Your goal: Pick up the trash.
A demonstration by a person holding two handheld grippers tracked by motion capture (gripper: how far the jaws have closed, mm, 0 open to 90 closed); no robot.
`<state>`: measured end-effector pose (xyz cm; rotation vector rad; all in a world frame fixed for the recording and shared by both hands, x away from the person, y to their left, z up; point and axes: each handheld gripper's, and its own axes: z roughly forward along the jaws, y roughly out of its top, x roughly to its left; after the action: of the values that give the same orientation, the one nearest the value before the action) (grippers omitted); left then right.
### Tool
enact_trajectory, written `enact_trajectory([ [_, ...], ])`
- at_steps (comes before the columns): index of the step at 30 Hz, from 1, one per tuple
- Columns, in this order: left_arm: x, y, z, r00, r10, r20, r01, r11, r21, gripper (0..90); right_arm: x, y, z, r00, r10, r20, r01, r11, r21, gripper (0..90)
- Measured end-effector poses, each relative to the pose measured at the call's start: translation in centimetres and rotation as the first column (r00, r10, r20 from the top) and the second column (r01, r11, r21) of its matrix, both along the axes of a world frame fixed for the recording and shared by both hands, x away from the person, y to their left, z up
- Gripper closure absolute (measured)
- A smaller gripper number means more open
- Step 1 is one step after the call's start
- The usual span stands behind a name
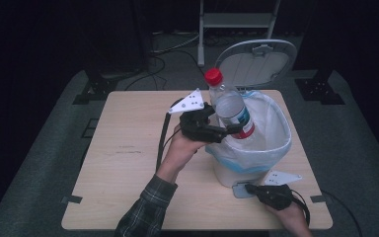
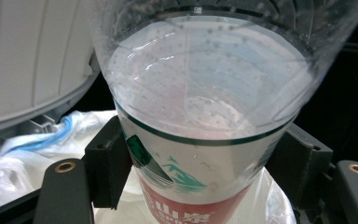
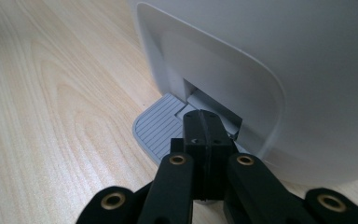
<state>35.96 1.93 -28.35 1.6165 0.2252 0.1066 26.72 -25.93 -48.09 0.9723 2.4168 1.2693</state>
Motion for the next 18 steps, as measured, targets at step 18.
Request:
enact_trajectory([
  [18,-0.2,-0.9,-1.1,0.9998,0.011,0.018,-0.012,0.9994,0.032,28.0,0.0,0.0,0.0,1.0,0.002,-0.003,-0.002,1.0,-0.002,90.0],
])
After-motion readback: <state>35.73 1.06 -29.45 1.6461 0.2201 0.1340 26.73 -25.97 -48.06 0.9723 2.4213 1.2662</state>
